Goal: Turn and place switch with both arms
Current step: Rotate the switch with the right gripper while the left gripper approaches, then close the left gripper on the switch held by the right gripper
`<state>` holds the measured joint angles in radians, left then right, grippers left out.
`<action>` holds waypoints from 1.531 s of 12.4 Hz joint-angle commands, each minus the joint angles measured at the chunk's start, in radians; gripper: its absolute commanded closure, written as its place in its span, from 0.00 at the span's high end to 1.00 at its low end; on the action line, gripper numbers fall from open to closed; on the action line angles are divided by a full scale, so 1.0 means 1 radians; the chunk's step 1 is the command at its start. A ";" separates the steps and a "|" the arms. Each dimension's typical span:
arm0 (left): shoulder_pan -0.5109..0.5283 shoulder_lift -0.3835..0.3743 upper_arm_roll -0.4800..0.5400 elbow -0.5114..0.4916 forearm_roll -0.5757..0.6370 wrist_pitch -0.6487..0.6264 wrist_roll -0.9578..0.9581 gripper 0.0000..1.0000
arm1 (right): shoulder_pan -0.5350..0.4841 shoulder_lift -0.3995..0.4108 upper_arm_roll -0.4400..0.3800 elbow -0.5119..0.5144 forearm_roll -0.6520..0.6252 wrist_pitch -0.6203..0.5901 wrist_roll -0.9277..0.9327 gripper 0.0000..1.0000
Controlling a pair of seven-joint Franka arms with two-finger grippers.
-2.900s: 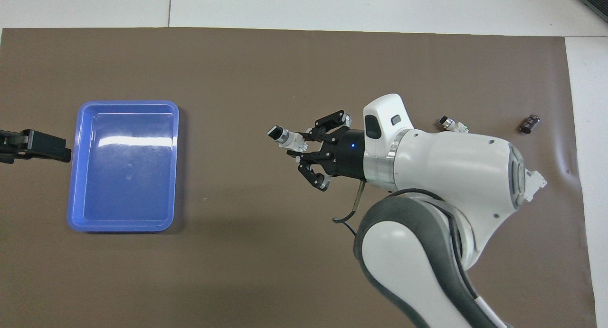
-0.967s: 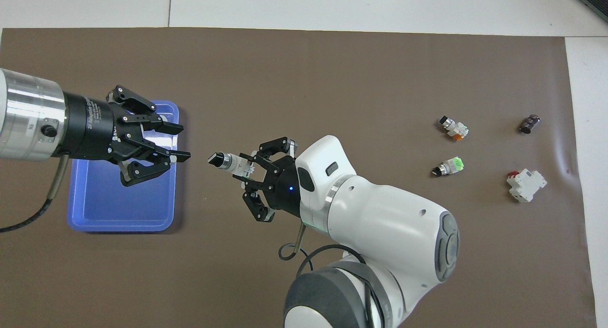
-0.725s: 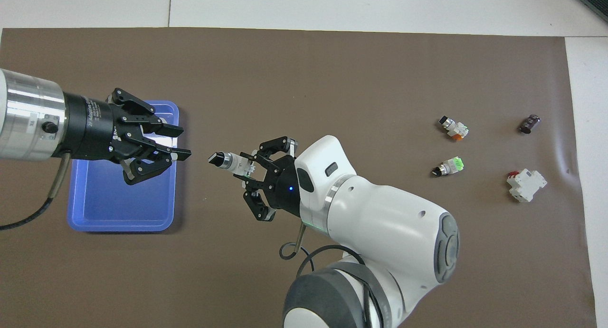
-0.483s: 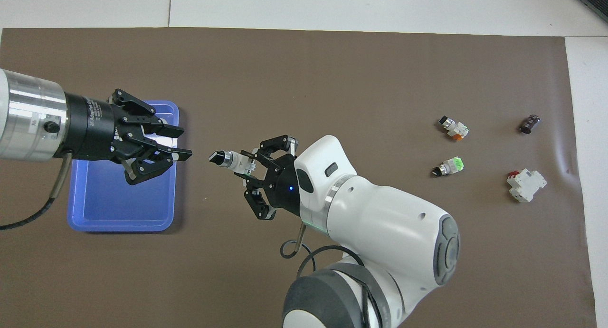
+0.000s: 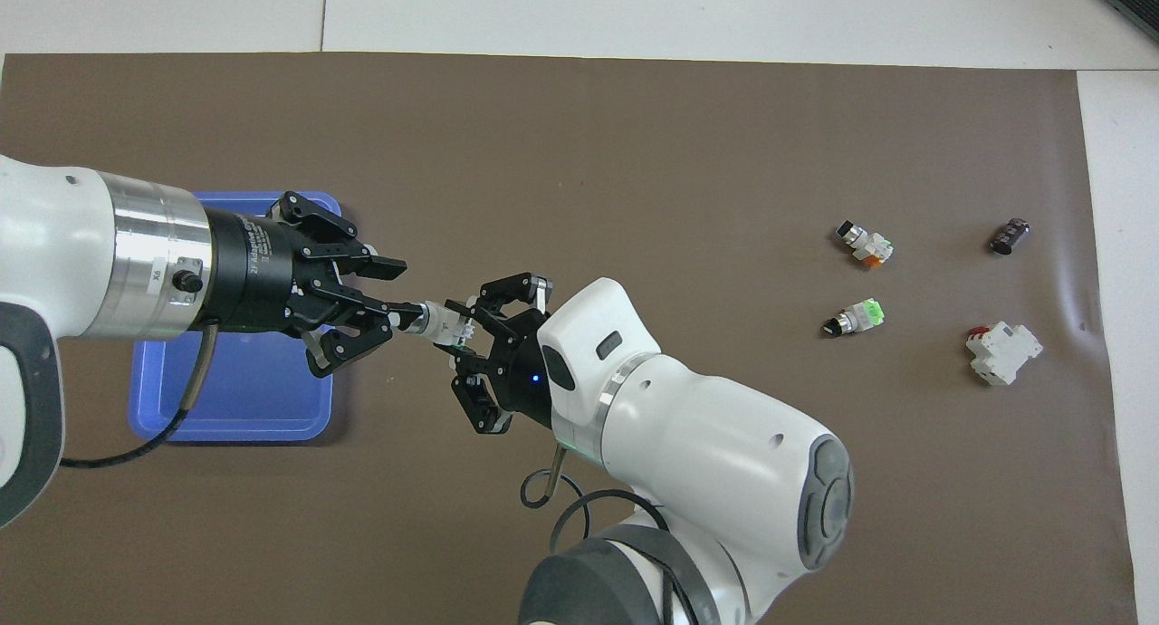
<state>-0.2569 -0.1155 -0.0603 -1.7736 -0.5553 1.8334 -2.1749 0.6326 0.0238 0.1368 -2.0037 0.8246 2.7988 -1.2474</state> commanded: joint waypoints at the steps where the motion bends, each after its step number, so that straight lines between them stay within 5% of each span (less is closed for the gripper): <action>1: -0.007 -0.030 0.008 -0.043 -0.002 0.003 0.013 0.43 | 0.006 -0.007 0.001 -0.006 -0.025 0.021 0.034 0.00; 7: 0.034 -0.013 0.030 0.043 -0.018 -0.196 0.090 0.43 | 0.006 -0.007 0.001 -0.006 -0.027 0.028 0.036 0.00; 19: 0.025 -0.027 0.017 -0.014 -0.018 -0.100 0.124 0.45 | 0.006 -0.005 0.001 -0.004 -0.027 0.034 0.034 0.00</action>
<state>-0.2305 -0.1222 -0.0424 -1.7548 -0.5577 1.6959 -2.0658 0.6356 0.0238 0.1368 -2.0030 0.8233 2.8103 -1.2470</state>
